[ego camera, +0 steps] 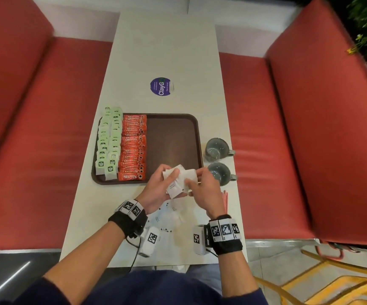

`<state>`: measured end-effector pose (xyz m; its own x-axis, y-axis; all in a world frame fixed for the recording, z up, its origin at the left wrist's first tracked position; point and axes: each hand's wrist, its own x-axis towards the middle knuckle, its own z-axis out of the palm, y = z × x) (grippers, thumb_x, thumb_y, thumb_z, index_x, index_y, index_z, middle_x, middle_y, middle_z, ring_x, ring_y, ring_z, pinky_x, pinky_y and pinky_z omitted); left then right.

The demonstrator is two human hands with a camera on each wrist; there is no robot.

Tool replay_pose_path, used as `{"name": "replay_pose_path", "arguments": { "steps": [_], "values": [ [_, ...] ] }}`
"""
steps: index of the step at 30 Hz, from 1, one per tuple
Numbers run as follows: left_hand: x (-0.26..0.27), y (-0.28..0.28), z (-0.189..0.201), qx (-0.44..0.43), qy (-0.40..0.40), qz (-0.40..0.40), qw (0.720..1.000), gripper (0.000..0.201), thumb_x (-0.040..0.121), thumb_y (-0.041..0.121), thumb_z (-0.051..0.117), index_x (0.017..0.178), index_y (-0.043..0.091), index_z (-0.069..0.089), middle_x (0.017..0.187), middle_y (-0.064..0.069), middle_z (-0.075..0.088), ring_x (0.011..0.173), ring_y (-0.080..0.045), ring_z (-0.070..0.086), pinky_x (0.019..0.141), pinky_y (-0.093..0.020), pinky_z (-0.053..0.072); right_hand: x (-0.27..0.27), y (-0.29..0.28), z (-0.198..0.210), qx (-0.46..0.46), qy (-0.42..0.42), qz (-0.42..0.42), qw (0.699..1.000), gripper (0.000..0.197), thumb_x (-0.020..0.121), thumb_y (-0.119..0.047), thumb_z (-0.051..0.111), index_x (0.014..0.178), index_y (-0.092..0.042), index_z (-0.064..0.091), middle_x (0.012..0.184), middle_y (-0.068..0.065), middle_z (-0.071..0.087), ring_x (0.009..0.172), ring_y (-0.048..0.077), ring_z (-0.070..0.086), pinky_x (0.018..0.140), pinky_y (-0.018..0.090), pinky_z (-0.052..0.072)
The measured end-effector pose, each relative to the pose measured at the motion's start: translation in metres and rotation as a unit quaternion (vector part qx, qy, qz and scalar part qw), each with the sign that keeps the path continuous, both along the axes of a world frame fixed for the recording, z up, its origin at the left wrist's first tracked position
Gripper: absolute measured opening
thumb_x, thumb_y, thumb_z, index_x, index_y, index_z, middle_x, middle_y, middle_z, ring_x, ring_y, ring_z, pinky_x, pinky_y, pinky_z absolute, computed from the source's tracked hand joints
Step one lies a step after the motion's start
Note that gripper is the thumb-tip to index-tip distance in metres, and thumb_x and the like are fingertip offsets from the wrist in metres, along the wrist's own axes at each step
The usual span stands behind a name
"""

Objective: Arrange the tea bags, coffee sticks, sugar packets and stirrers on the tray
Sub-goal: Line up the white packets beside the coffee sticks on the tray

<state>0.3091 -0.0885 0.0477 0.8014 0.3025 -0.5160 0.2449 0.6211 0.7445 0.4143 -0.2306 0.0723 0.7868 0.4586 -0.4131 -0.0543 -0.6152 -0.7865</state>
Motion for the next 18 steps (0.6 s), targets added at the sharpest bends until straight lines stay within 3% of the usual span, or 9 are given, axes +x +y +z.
{"name": "replay_pose_path", "arguments": {
  "steps": [4,8,11,14,18],
  "values": [
    [0.002,-0.001,0.007,0.005,-0.006,0.006,1.000,0.047,0.096,0.035,0.076,0.131,0.014,0.053,0.134,-0.015,0.071,0.119,-0.035,0.074,0.090,-0.054,0.064,0.001,0.006,0.004,0.008,-0.032,-0.010,0.999,0.012,0.103,-0.029,0.076,0.096,-0.022,0.069,0.090,-0.002,0.077,0.081,0.017,0.077,0.081,0.046,0.067],
    [0.001,0.003,0.011,0.060,-0.001,0.009,0.998,0.047,0.094,0.028,0.083,0.134,0.022,0.059,0.126,-0.012,0.075,0.101,-0.034,0.078,0.076,-0.042,0.064,-0.003,0.006,0.010,0.025,-0.029,-0.013,0.999,0.022,0.104,-0.031,0.075,0.084,-0.023,0.075,0.078,-0.002,0.077,0.074,0.017,0.076,0.079,0.039,0.066],
    [-0.001,0.007,0.014,0.084,-0.012,0.012,0.996,0.045,0.093,0.026,0.084,0.132,0.023,0.060,0.120,-0.013,0.077,0.090,-0.038,0.078,0.066,-0.037,0.059,-0.002,0.005,0.014,0.068,0.005,-0.028,0.997,0.018,0.105,-0.028,0.075,0.089,-0.024,0.082,0.078,-0.002,0.078,0.075,0.018,0.077,0.076,0.032,0.064],
    [-0.001,0.011,0.016,0.081,-0.028,0.025,0.996,0.046,0.094,0.026,0.083,0.133,0.021,0.060,0.119,-0.017,0.075,0.082,-0.035,0.074,0.056,-0.032,0.053,-0.002,0.006,0.018,0.120,0.045,-0.070,0.989,0.004,0.101,-0.021,0.080,0.100,-0.018,0.078,0.086,0.004,0.080,0.079,0.022,0.079,0.080,0.036,0.068],
    [-0.001,0.015,0.021,0.058,-0.035,0.033,0.997,0.045,0.097,0.028,0.078,0.136,0.017,0.058,0.114,-0.014,0.074,0.073,-0.029,0.069,0.047,-0.026,0.046,0.002,0.007,0.022,0.175,0.090,-0.073,0.978,0.016,0.101,-0.021,0.080,0.103,-0.009,0.070,0.096,0.016,0.080,0.082,0.028,0.080,0.080,0.040,0.066]
  ]
}}
